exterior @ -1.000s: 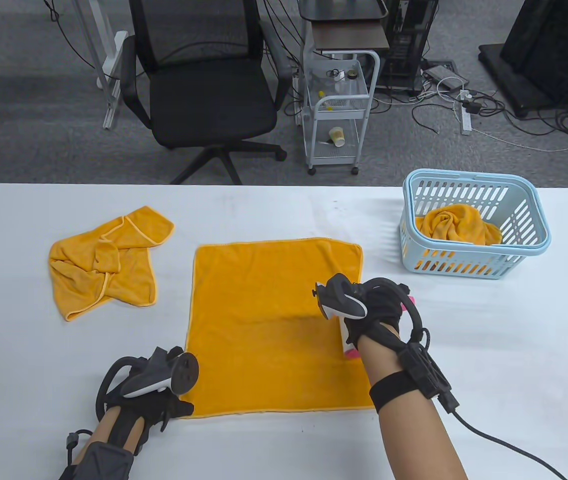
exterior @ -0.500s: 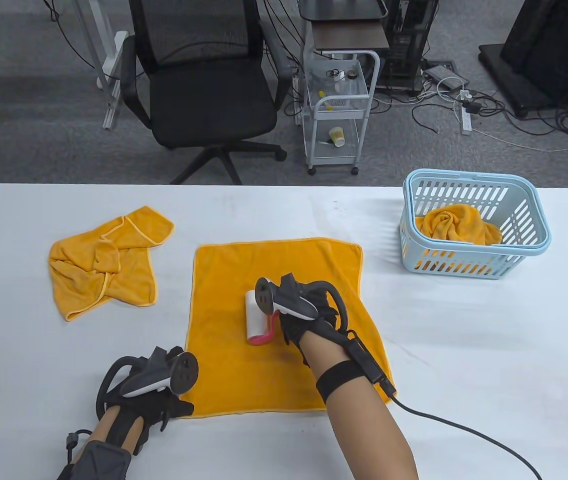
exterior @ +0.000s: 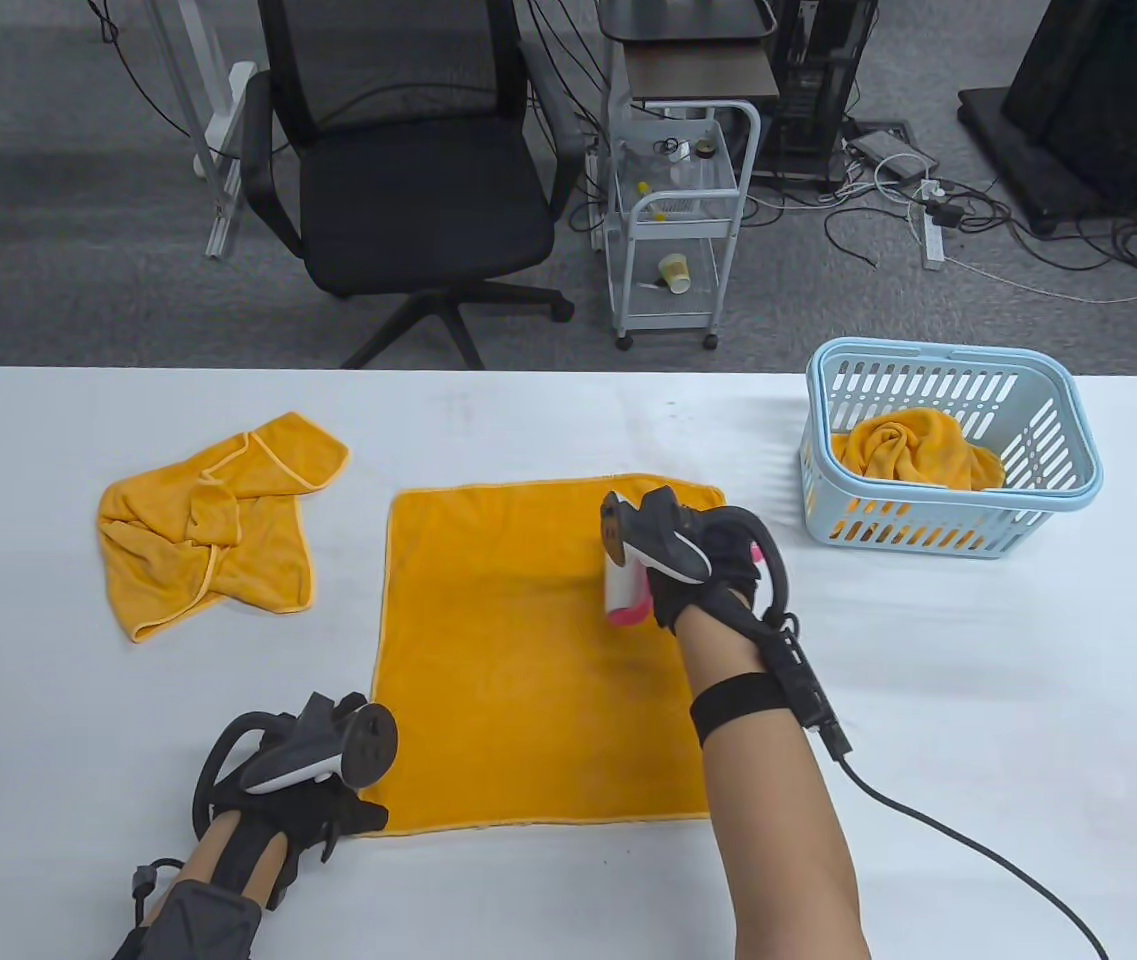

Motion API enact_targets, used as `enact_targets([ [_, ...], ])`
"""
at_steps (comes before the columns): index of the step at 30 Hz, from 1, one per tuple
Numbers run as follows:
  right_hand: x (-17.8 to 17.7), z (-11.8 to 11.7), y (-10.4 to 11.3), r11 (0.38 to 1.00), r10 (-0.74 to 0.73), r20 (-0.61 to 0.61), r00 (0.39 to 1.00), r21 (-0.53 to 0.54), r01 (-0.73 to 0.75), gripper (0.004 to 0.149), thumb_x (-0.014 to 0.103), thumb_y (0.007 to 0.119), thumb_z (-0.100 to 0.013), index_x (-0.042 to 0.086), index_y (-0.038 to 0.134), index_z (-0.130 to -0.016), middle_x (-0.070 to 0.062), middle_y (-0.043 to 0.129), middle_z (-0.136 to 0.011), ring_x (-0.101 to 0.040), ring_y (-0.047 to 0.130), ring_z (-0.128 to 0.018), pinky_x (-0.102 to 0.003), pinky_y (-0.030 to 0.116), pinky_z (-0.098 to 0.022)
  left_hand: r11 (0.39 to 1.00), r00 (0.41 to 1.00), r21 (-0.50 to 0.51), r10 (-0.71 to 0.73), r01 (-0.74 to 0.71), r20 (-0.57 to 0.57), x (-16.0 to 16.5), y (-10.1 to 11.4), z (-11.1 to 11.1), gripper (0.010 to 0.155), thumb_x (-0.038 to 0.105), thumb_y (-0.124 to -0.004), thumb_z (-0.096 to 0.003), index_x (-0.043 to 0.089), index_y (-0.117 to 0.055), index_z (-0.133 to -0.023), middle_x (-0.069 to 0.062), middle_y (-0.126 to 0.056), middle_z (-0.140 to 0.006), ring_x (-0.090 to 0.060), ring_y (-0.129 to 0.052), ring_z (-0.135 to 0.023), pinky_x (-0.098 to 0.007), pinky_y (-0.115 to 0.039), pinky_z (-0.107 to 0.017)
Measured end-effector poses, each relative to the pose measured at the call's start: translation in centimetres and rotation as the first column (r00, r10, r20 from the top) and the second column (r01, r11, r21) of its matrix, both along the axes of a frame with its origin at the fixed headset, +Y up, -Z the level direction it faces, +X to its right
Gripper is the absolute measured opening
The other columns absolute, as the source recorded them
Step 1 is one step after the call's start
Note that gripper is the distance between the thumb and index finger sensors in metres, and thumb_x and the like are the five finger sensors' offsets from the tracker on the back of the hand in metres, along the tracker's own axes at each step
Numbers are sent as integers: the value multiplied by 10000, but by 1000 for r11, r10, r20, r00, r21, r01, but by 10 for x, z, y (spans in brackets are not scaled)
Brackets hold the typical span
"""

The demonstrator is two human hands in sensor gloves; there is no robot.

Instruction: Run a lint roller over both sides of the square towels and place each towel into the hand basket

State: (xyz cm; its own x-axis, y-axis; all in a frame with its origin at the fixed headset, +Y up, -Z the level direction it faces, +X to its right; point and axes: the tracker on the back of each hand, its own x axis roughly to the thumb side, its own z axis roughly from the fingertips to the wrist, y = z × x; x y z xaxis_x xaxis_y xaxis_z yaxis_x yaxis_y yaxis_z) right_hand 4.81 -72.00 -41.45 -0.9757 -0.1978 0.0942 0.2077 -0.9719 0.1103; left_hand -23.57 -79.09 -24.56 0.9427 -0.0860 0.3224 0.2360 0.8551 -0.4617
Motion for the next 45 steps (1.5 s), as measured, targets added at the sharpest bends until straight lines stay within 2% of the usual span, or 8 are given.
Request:
enact_targets([
  [5,-67,4,-24,999,-49,-111,993,12,51,602,317,901,-480,308,670,-1036,-65,798,-991,-367,830,-898,-599,694,-660,1000,1000,0,4,-4,0,0,0,0,888,625,-874,-342,302,-496,-1078,-77,-430,-1217,-375,-638,-1053,-679,-546,-749],
  [8,-73,0,-34,1000,-1,-96,995,0,1,599,323,893,-483,320,661,-1036,-62,796,-994,-361,832,-900,-596,693,-665,1000,1000,0,5,-5,-1,0,0,0,887,624,-874,-343,302,-497,-1077,-78,-427,-1218,-375,-637,-1054,-679,-546,-749],
  [12,-44,-11,-30,994,110,-10,994,-16,-110,588,274,904,-481,320,678,-1021,-68,818,-974,-375,825,-892,-627,664,-668,1000,1000,0,4,-4,-1,0,0,0,887,624,-875,-342,301,-498,-1077,-75,-430,-1217,-374,-640,-1053,-679,-547,-749],
  [20,38,-16,-18,891,451,132,883,3,-455,573,250,927,-462,323,729,-994,-58,827,-972,-373,815,-903,-639,657,-668,1000,1000,-1,6,-6,-1,0,0,-1,883,622,-876,-344,300,-504,-1077,-79,-435,-1217,-375,-645,-1052,-679,-549,-749],
  [24,35,-6,-8,934,354,98,930,9,-356,582,271,929,-460,313,726,-1004,-80,831,-971,-390,852,-879,-634,707,-634,1000,1000,0,6,-6,-1,0,0,-1,883,621,-877,-344,300,-505,-1077,-78,-435,-1217,-377,-645,-1052,-680,-549,-747],
  [28,-7,18,-2,992,123,-92,988,28,-120,590,288,936,-452,298,728,-1004,-83,844,-959,-382,881,-855,-620,734,-615,1000,1000,-1,7,-7,-1,0,0,-1,882,621,-877,-345,300,-504,-1077,-80,-434,-1218,-376,-645,-1052,-680,-549,-748],
  [36,-76,61,-21,998,56,-301,952,-8,-61,608,329,937,-447,273,720,-1012,-82,872,-932,-362,930,-809,-583,780,-584,1000,1000,0,6,-6,-1,0,0,-1,882,622,-875,-345,300,-503,-1077,-79,-434,-1217,-375,-643,-1052,-678,-549,-749],
  [45,-9,63,-26,981,192,-147,970,14,-192,592,291,936,-452,273,717,-1002,-71,894,-907,-366,917,-807,-609,754,-594,1000,1000,1,1,-1,-1,0,1,-1,885,623,-875,-343,301,-502,-1077,-76,-434,-1217,-375,-645,-1052,-678,-551,-748],
])
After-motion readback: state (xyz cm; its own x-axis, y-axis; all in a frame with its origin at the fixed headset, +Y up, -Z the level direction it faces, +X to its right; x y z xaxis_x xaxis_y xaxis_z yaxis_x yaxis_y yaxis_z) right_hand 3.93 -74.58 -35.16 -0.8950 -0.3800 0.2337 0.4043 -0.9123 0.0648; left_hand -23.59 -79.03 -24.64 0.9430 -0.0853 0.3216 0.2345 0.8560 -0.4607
